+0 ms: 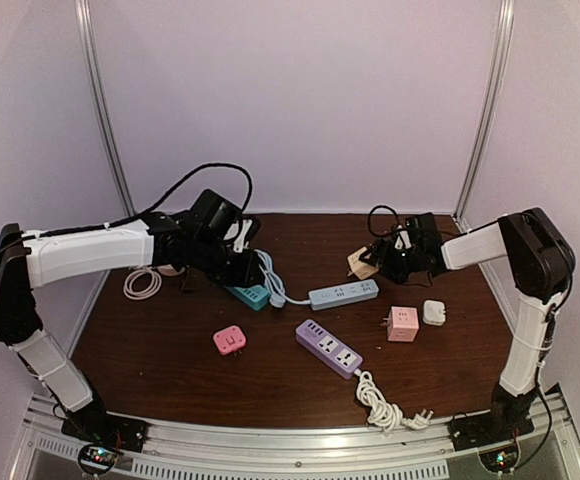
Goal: Pull the plug off the socket
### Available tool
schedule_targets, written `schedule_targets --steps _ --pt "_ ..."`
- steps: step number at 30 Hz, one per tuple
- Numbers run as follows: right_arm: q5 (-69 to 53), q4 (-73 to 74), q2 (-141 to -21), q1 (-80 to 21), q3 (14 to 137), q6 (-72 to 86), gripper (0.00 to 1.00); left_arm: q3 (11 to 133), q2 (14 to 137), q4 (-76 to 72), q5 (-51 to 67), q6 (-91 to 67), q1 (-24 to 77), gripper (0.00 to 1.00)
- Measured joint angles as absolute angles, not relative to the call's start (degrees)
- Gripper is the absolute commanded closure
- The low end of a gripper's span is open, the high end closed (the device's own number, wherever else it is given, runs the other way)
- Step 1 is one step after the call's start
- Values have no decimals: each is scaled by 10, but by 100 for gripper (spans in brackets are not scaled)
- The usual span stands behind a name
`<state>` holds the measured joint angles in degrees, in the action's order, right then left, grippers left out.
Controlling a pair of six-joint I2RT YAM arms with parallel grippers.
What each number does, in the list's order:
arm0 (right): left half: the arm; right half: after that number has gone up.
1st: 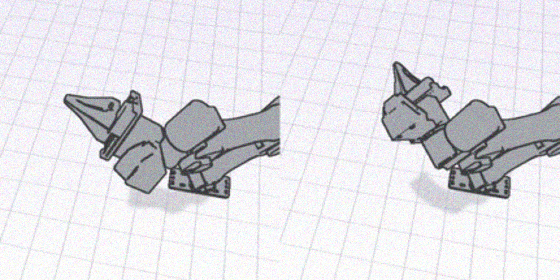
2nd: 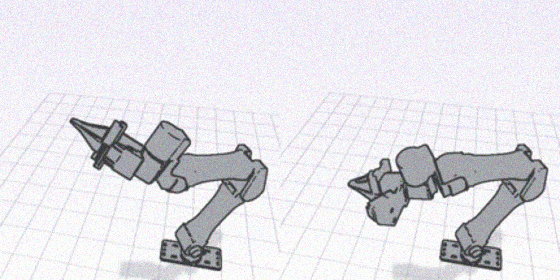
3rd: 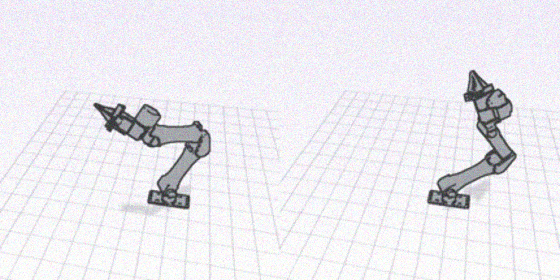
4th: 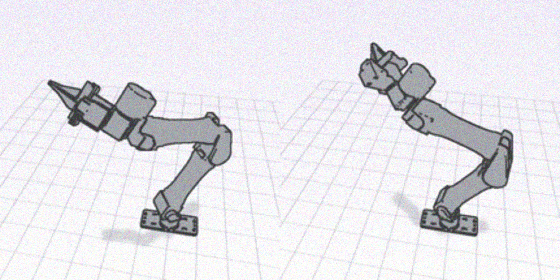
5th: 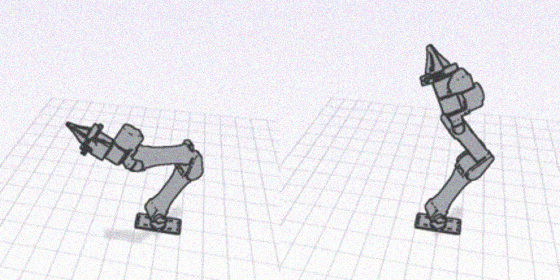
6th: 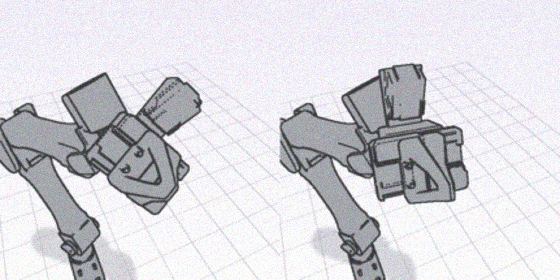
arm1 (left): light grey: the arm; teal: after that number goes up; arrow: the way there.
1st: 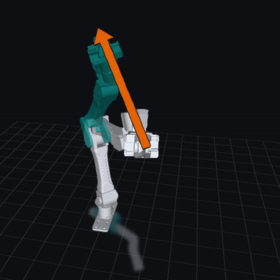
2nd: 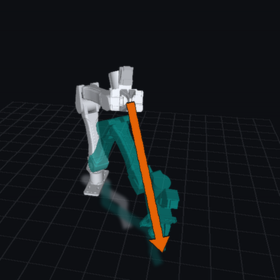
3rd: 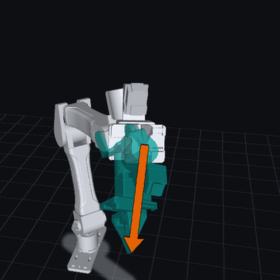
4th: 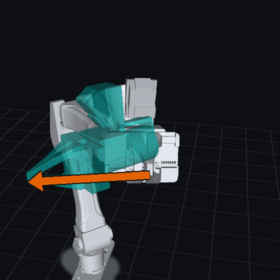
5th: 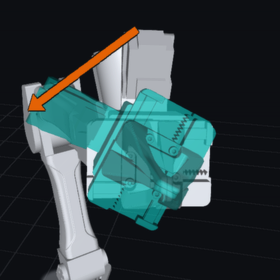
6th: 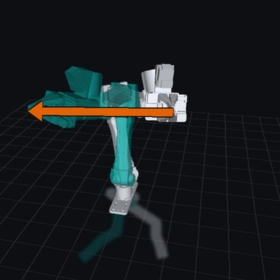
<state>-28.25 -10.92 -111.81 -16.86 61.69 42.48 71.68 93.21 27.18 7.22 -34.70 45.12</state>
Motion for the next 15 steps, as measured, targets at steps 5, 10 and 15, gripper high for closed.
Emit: schedule_targets --steps 5,10,15 --pt "-251 -53 -1099 -168 625 389 19 717 932 274 55 -345 429 85" --pt "-217 -6 -1084 -168 638 357 18 725 933 291 37 -342 380 84" --pt "-194 23 -1065 -169 644 332 18 764 943 318 -2 -328 324 81"
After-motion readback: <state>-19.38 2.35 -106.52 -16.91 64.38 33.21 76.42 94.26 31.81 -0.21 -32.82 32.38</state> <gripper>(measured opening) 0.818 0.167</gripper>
